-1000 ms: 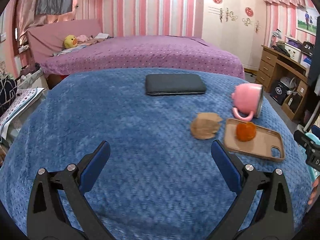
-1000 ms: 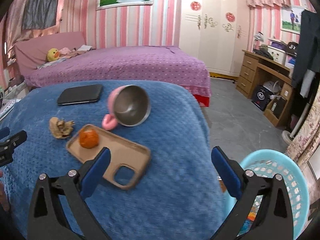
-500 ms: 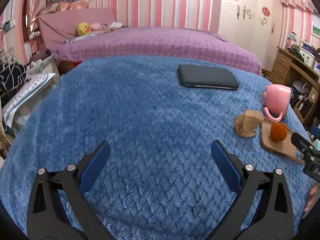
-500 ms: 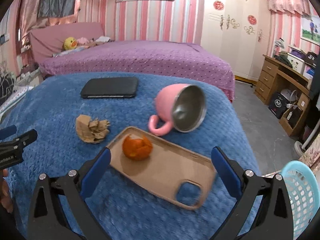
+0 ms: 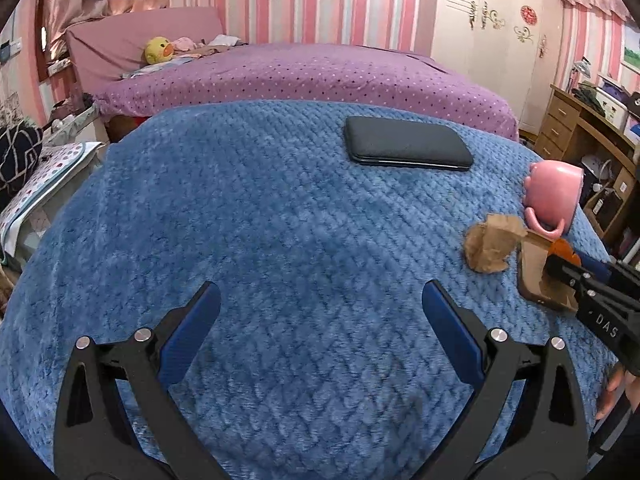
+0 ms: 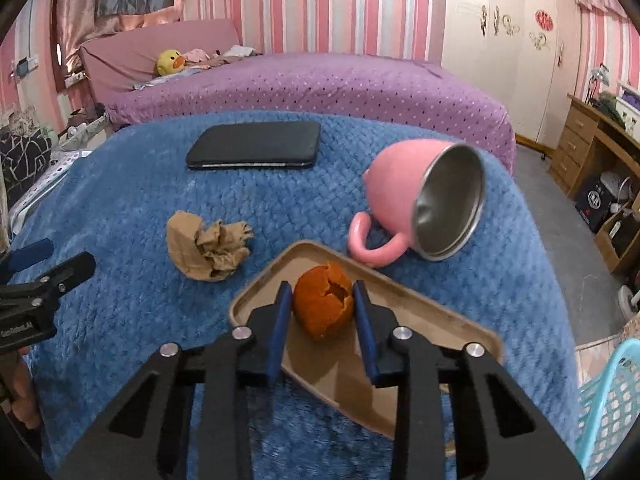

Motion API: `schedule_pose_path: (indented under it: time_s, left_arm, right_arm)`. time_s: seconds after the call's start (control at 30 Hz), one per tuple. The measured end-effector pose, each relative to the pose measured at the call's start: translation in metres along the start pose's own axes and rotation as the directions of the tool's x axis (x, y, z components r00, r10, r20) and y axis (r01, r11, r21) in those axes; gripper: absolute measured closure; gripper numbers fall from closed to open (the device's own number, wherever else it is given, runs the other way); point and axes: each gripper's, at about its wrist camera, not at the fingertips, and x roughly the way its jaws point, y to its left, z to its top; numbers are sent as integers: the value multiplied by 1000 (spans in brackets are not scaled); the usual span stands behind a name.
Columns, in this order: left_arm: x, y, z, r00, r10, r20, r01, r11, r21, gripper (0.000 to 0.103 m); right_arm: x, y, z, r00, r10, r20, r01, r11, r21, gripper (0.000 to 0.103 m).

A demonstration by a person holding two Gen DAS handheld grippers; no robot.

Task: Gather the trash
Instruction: 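Grasp the orange peel with the right gripper while the left gripper grasps the brown paper, then carry the orange peel and brown paper over the blue basket and open both grippers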

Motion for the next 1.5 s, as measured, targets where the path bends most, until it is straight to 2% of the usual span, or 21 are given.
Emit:
schedule_pose_path:
  time_s: [0.27, 0.4, 0.57, 0.7, 0.77, 0.8, 0.83, 0.97, 1.1, 1.3, 1.5]
  left_arm:
    - [4, -37, 7, 997, -77, -2, 77, 997, 18, 6]
    - [7, -69, 13, 995, -103, 11, 102, 993, 61, 6]
    - [15, -92, 21, 991, -132, 10, 131, 989, 68, 6]
    - [28, -108, 23, 989, -147, -28, 149, 985, 91, 24]
    - [36, -115, 23, 990, -130, -57, 136, 985, 109, 32]
    - [40, -117, 23, 989, -131, -73, 139, 983, 117, 47]
    - [42, -118, 22, 986, -146, -85, 156, 981, 120, 52]
    - [36, -115, 24, 985, -159, -59, 165, 981, 106, 54]
    - [25, -112, 23, 989, -147, -32, 150, 984, 92, 54]
    - [-6, -109, 15, 994, -109, 24, 105, 986, 125, 54]
    - [-32, -102, -1, 995, -94, 32, 89, 990, 113, 54]
  right_arm:
    - [-25, -39, -3, 993, -99, 56, 100, 995, -7, 72]
    - [-31, -66, -7, 991, -120, 60, 118, 992, 42, 72]
    - [-32, -83, -10, 990, -131, 57, 127, 990, 69, 72]
    - [-33, -87, -10, 989, -134, 63, 130, 989, 72, 72]
    - [-33, -90, -9, 989, -132, 65, 127, 989, 81, 72]
    - [-33, -92, -10, 989, -130, 66, 124, 989, 85, 72]
    - [-33, -93, -10, 990, -127, 66, 121, 989, 88, 72]
    - [-32, -93, -13, 990, -126, 66, 120, 989, 82, 73]
    - [-40, -94, -17, 988, -133, 77, 128, 989, 70, 72]
    - [-50, -94, -27, 988, -134, 75, 130, 990, 58, 72]
    - [-65, -91, -39, 989, -123, 80, 120, 992, 45, 72]
